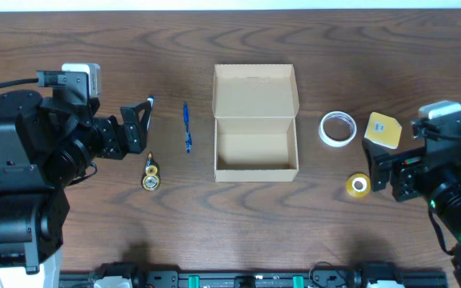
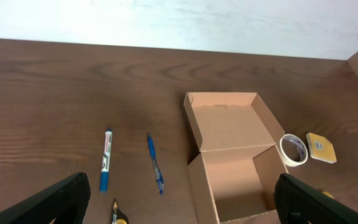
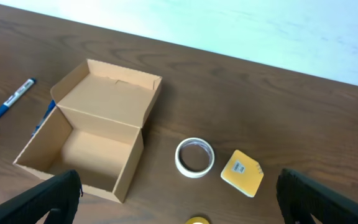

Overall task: Pack container
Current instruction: 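Raise both arms and move the right gripper toward the white tape roll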

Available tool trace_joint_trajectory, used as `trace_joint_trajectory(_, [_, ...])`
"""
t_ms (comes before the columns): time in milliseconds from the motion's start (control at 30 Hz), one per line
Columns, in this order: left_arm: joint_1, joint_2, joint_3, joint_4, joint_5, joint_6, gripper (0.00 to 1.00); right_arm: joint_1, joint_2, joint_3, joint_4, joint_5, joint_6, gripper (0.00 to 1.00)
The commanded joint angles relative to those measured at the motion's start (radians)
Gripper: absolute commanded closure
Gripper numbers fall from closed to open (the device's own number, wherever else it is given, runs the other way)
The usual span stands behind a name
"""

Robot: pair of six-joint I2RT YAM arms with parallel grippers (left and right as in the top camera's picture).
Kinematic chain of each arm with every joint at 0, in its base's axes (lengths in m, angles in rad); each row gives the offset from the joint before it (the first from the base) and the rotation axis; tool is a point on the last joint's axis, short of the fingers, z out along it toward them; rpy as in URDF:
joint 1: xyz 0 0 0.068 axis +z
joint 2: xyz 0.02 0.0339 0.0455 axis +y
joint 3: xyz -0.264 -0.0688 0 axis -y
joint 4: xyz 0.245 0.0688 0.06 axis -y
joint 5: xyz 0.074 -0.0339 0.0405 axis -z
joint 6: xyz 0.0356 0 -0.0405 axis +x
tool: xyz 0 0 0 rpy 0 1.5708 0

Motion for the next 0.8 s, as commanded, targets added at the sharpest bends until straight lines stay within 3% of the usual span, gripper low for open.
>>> trace_joint_trajectory(0, [0.005, -0.002, 0.015, -0.005, -0.021, 0.001, 0.05, -0.004, 0.000, 0.018, 0.003, -0.016, 0.010, 0.01])
trace_joint_trajectory(167, [0.005, 0.014, 0.015, -0.010, -0.082, 0.000, 0.05, -0.004, 0.001, 0.018, 0.026, 0.004, -0.009, 0.01])
trace_joint_trajectory(267, [0.005, 0.049, 0.015, -0.058, -0.253, -0.013, 0.05, -0.004, 0.009, 0.018, 0.026, 0.027, -0.001, 0.01])
trace_joint_trajectory(400, [0.005, 0.107, 0.015, -0.149, -0.429, -0.123, 0.05, -0.004, 0.009, 0.018, 0.028, 0.021, 0.002, 0.01])
trace_joint_trajectory(500, [0.005, 0.147, 0.015, -0.225, -0.430, -0.207, 0.05, -0.004, 0.010, 0.018, 0.021, 0.022, 0.006, 0.01])
trace_joint_trajectory(667, [0.005, 0.179, 0.015, -0.235, -0.431, -0.205, 0.05, -0.004, 0.055, 0.018, -0.054, 0.117, 0.011, 0.01])
trace_joint_trajectory(767, [0.005, 0.185, 0.015, -0.198, -0.430, -0.203, 0.05, -0.004, 0.124, 0.018, -0.072, 0.209, 0.087, 0.01])
